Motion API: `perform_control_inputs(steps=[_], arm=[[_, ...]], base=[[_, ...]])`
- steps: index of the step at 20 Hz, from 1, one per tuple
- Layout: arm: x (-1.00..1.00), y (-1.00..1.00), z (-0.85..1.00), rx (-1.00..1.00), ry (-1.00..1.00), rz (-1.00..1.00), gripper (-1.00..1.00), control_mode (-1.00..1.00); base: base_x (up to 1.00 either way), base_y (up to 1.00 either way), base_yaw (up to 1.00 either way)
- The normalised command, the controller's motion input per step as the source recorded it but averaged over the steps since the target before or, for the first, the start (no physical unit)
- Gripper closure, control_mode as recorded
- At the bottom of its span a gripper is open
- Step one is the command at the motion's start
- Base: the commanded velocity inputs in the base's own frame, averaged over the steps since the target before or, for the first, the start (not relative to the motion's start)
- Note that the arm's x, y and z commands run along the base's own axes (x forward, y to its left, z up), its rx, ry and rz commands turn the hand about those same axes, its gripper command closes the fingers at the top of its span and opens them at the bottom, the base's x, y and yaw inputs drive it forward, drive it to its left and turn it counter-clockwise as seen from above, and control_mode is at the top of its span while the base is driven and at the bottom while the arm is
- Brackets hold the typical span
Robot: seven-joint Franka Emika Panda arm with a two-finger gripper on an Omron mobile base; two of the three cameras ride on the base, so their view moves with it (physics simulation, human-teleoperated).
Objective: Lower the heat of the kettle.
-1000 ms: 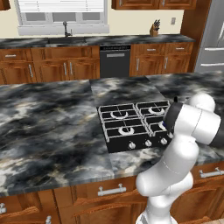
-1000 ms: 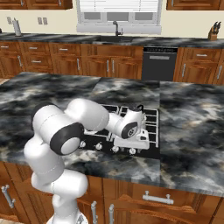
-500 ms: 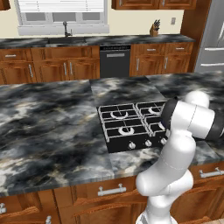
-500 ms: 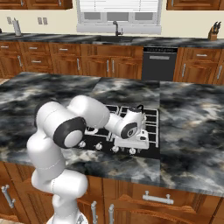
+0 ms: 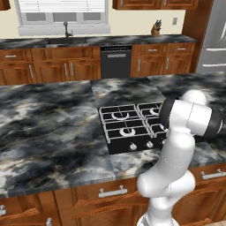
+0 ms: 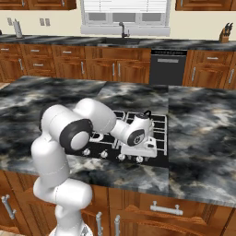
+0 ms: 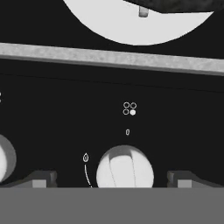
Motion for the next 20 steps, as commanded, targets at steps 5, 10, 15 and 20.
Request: perform_control_inputs(steps=[5, 10, 15, 20], arm=[[0.07, -0.03, -0.13, 0.00, 0.01, 0.00, -1.00, -1.00], [0.00, -0.03, -0.17, 0.00, 0.00, 0.00, 1.00, -1.00], [-0.02, -0.01, -0.16, 0.00, 0.00, 0.00, 1.00, -1.00], [0.00, 0.07, -0.09, 0.00, 0.00, -0.05, 1.00, -1.00]], base=[[0.00, 0.00, 0.00], [0.00, 0.00, 0.00], [0.00, 0.00, 0.00], [0.00, 0.00, 0.00]])
